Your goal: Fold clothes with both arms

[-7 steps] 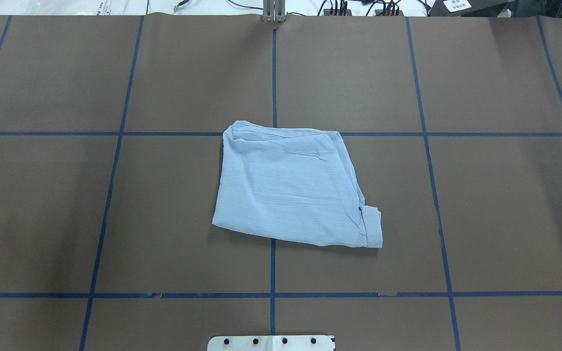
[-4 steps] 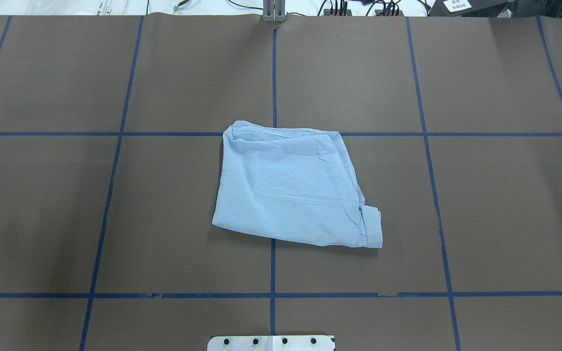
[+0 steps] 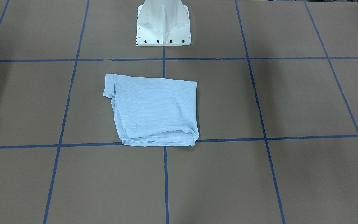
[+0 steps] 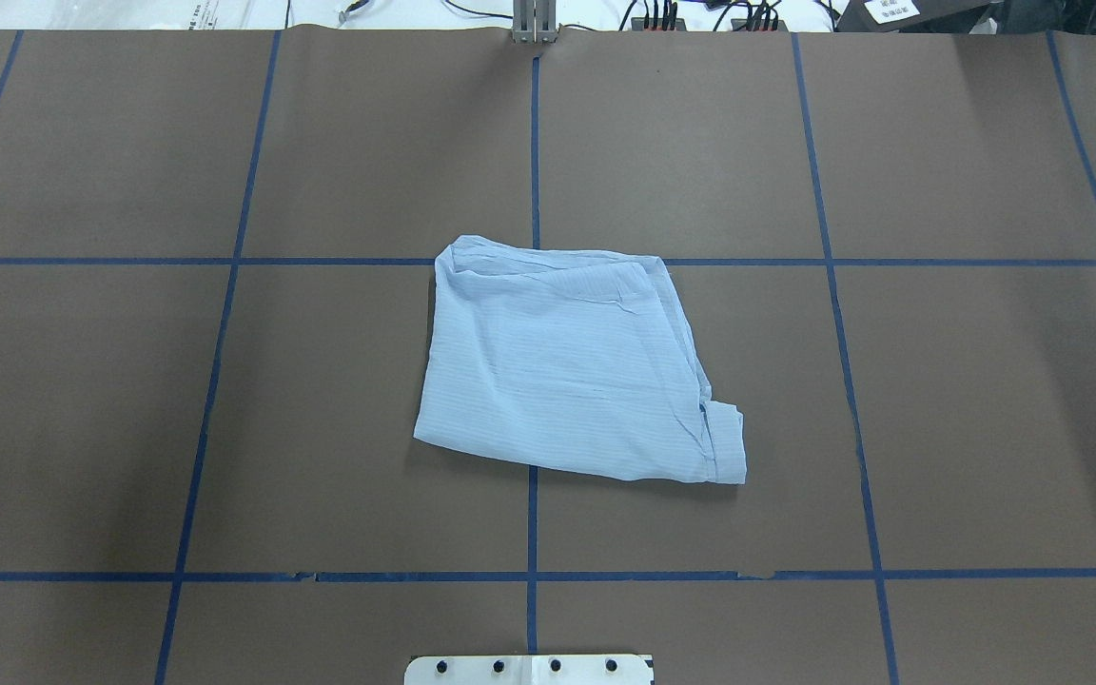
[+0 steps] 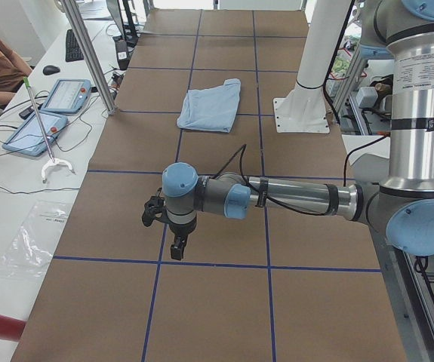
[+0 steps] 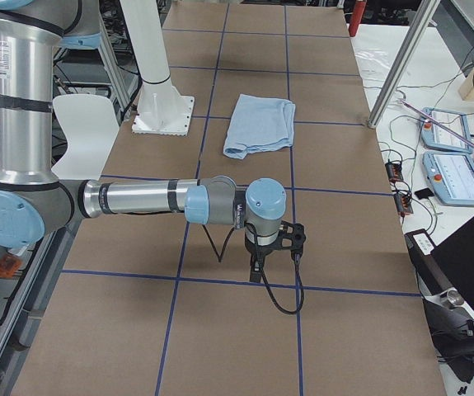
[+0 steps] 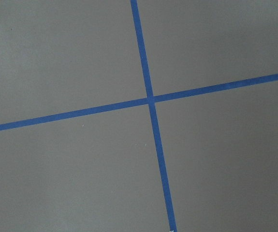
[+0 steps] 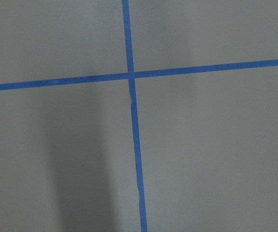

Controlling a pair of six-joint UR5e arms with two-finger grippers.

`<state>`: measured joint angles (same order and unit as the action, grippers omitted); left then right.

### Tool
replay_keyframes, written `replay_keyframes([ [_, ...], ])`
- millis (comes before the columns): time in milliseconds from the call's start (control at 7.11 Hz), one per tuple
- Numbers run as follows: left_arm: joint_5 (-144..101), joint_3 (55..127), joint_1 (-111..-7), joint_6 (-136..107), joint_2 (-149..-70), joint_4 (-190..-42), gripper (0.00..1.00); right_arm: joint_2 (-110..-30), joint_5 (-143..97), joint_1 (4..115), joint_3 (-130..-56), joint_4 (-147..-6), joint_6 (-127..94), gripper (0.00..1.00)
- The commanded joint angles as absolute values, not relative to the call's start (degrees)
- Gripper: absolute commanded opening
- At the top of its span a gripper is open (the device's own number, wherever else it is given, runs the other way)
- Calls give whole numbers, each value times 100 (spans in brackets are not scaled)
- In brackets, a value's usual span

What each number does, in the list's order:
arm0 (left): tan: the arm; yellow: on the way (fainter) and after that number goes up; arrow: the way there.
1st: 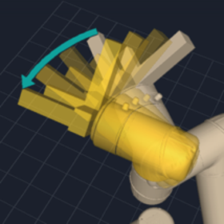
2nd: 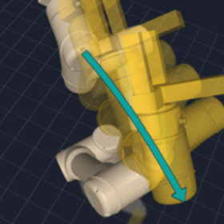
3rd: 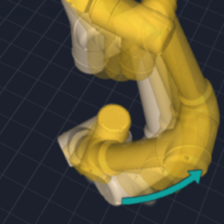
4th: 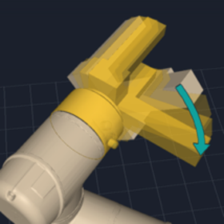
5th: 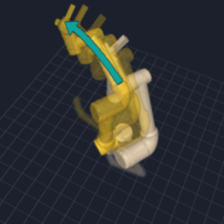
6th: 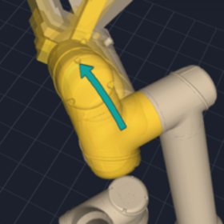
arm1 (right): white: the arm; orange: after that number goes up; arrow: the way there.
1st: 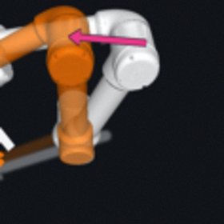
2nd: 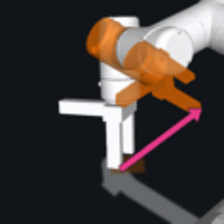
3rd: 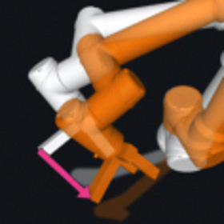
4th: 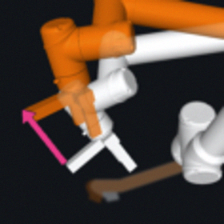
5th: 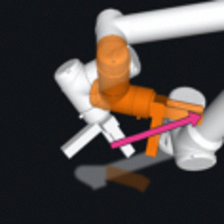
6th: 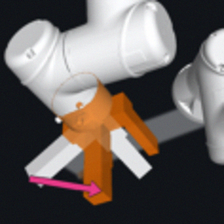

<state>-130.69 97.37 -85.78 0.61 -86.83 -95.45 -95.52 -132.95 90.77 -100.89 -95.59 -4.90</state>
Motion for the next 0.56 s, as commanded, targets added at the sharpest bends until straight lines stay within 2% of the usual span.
replay_keyframes([
  [0, -13069, 9738, -8578, 79, -8675, -9545, 100, -9606, -13236, 9088, -10012, -9536, -422, 100],
  [422, -13061, 9677, -8578, 308, -8622, -9536, 100, -9598, -13245, 9079, -10011, -9493, -422, 100],
])
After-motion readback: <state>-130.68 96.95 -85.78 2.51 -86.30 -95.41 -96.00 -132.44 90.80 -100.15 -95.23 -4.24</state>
